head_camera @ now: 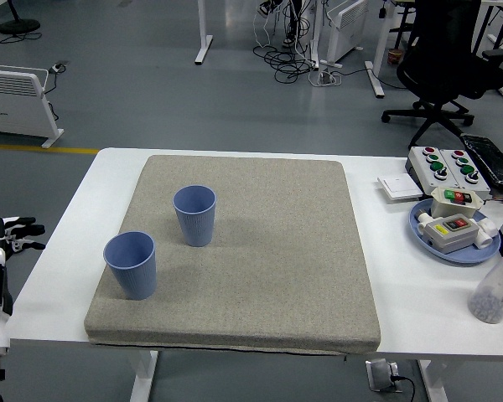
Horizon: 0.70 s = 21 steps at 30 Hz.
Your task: Push cup pick cup insert cup
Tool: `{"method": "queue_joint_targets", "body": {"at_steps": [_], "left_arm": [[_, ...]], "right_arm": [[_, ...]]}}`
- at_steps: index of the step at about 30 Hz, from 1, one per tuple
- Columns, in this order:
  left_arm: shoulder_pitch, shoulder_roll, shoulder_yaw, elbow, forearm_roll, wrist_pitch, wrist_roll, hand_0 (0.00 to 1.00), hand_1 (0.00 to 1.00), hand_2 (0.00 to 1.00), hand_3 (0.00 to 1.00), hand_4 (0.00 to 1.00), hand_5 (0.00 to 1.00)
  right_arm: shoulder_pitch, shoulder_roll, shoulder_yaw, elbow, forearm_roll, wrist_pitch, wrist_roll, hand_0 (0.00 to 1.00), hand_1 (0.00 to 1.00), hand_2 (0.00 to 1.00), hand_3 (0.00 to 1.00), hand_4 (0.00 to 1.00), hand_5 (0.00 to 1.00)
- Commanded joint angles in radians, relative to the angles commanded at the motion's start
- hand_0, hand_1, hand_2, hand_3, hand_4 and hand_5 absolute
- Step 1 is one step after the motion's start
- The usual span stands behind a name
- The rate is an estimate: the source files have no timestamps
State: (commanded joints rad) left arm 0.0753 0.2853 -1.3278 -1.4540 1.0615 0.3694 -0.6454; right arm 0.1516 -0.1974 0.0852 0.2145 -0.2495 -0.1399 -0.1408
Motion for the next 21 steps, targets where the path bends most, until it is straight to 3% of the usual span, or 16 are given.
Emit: {"method": "queue_joint_targets", "body": {"at_steps": [5, 6, 10, 21], "left_arm": [[0.012, 0.010, 0.045, 0.032, 0.149, -0.053, 0.026, 0.293, 0.463, 0.454, 0.434, 0.613, 0.998], [0.012, 0.010, 0.051, 0.039, 0.176, -0.060, 0.034, 0.360, 0.475, 0.465, 0.438, 0.604, 0.998], [0.003, 0.017, 0.078, 0.069, 0.268, -0.089, 0.067, 0.360, 0.475, 0.465, 0.438, 0.604, 0.998], [-0.008, 0.022, 0.121, 0.108, 0.343, -0.117, 0.098, 0.427, 0.493, 0.474, 0.442, 0.576, 0.998]], "right_arm": [[0.002, 0.001, -0.002, 0.000, 0.005, 0.000, 0.000, 0.731, 0.670, 0.707, 0.602, 0.170, 0.385], [0.002, 0.001, -0.003, 0.000, 0.007, 0.000, 0.001, 0.731, 0.670, 0.707, 0.601, 0.169, 0.385], [0.003, 0.002, 0.002, 0.000, -0.002, 0.001, -0.002, 0.731, 0.670, 0.707, 0.601, 0.169, 0.385], [-0.002, 0.003, 0.000, 0.001, 0.002, 0.001, -0.001, 0.731, 0.669, 0.707, 0.602, 0.168, 0.386]]}}
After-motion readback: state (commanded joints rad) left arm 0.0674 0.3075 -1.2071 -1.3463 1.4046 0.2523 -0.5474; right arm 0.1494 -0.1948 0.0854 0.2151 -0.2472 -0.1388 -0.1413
